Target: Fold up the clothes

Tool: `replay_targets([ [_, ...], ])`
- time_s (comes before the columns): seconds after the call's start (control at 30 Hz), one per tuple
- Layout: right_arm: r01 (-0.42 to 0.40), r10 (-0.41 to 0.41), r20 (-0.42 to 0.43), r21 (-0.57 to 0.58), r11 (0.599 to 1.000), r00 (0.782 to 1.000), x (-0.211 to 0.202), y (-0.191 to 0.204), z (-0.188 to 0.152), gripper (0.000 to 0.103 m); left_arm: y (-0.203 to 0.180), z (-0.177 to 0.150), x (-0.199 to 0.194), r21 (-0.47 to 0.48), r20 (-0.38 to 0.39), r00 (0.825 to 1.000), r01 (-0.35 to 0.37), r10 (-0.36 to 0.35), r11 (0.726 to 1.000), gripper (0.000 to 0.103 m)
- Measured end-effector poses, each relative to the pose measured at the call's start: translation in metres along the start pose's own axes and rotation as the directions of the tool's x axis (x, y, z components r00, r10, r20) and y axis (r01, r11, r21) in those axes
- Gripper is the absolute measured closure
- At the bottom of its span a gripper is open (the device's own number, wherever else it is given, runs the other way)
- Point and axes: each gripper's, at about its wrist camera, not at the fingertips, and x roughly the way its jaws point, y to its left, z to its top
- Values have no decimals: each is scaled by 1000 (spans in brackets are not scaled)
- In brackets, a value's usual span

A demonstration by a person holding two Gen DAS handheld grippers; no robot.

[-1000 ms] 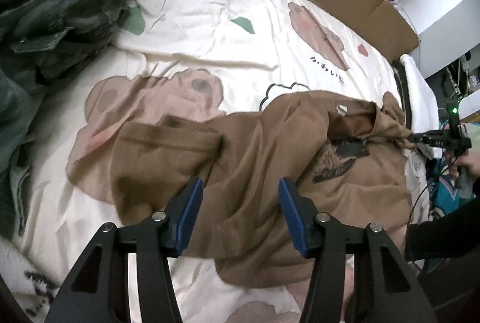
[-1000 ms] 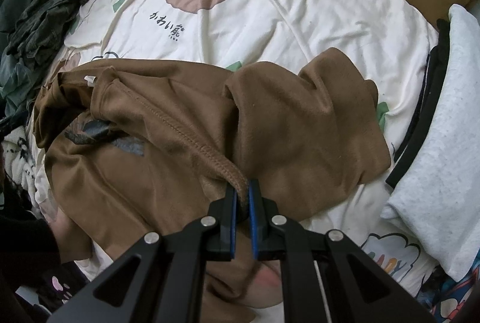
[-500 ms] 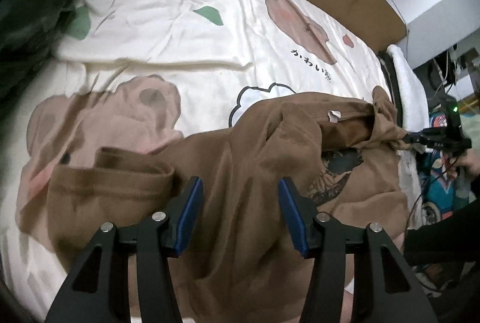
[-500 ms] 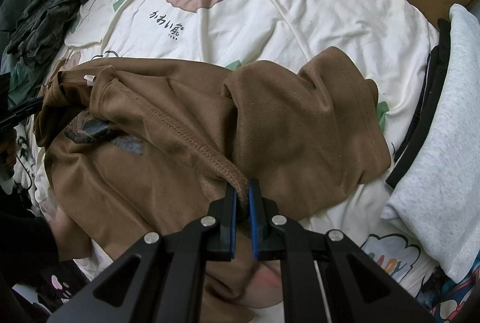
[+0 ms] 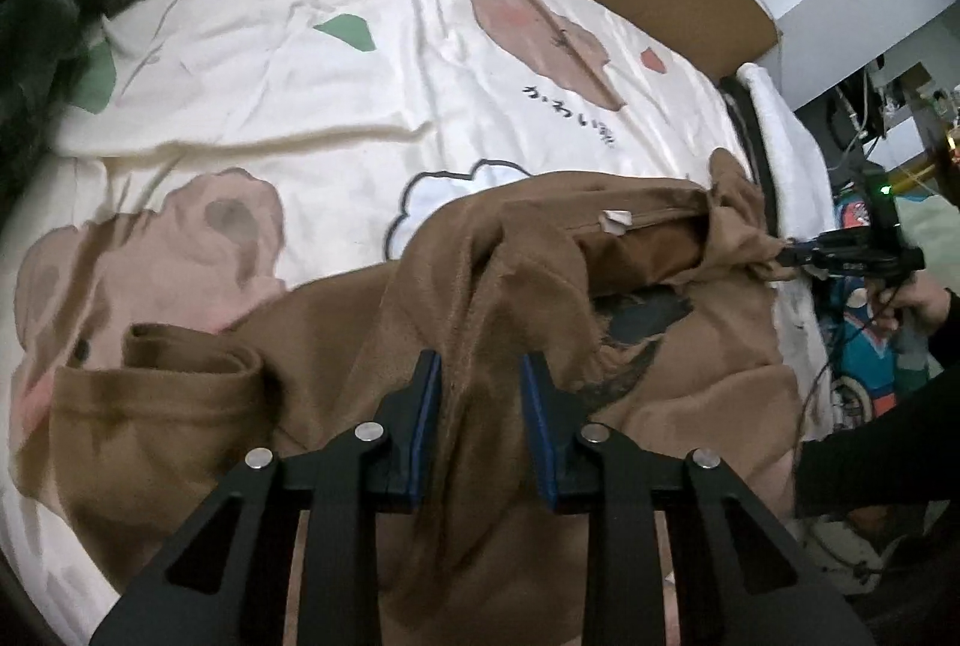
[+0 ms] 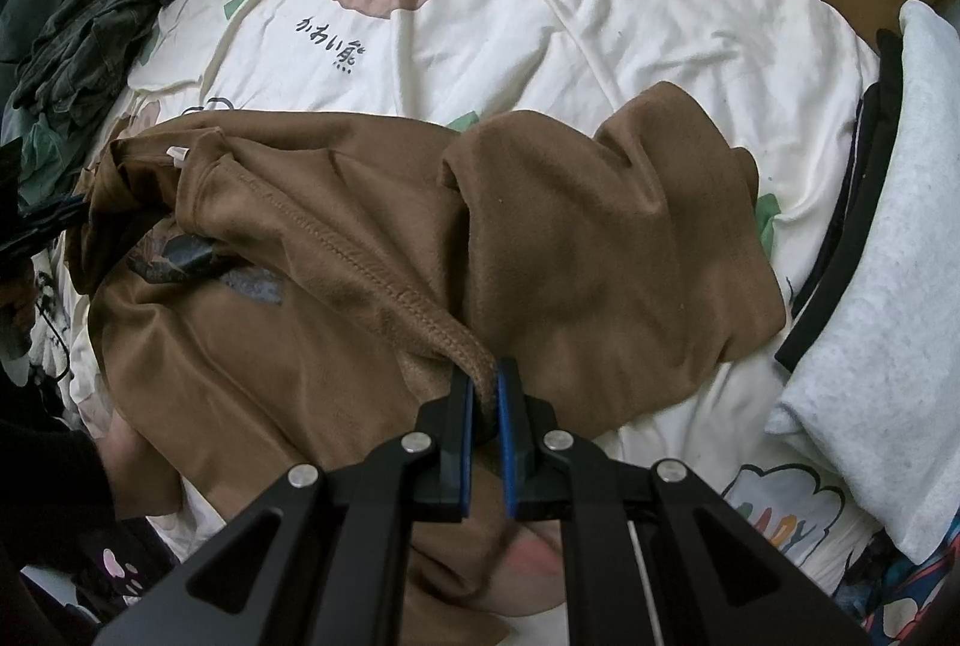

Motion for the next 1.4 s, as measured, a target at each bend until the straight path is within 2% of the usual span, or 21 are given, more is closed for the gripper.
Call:
replay_targets([
  [0.17, 0, 0, -2, -4, 1000, 1000, 0, 0, 0, 96, -15, -1, -9, 28, 27, 999, -33, 32, 999, 76],
  [0.53, -2, 2, -7, -8, 1000, 1000, 0, -1, 1, 96, -25, -7, -10, -14, 27, 1000, -15, 16, 1000, 76],
  [0.83, -3, 3, -6, -8, 1000, 1000, 1, -1, 3, 96, -30, -29, 0, -55, -16, 999, 34, -35, 998, 76],
  [1.17, -5, 5, -10, -5, 1000, 1000, 2, -2, 4, 96, -40, -38, 17, -70, -56, 985, 157, -161, 985, 76],
  [1.3, -5, 5, -9, -6, 1000, 1000, 3, -2, 5, 96, -36, -43, 31, -90, -109, 978, 170, -180, 981, 76],
  [1.4, -6, 6, -9, -6, 1000, 1000, 3, -2, 3, 96, -36, -40, 26, -76, -112, 979, 165, -173, 983, 76],
])
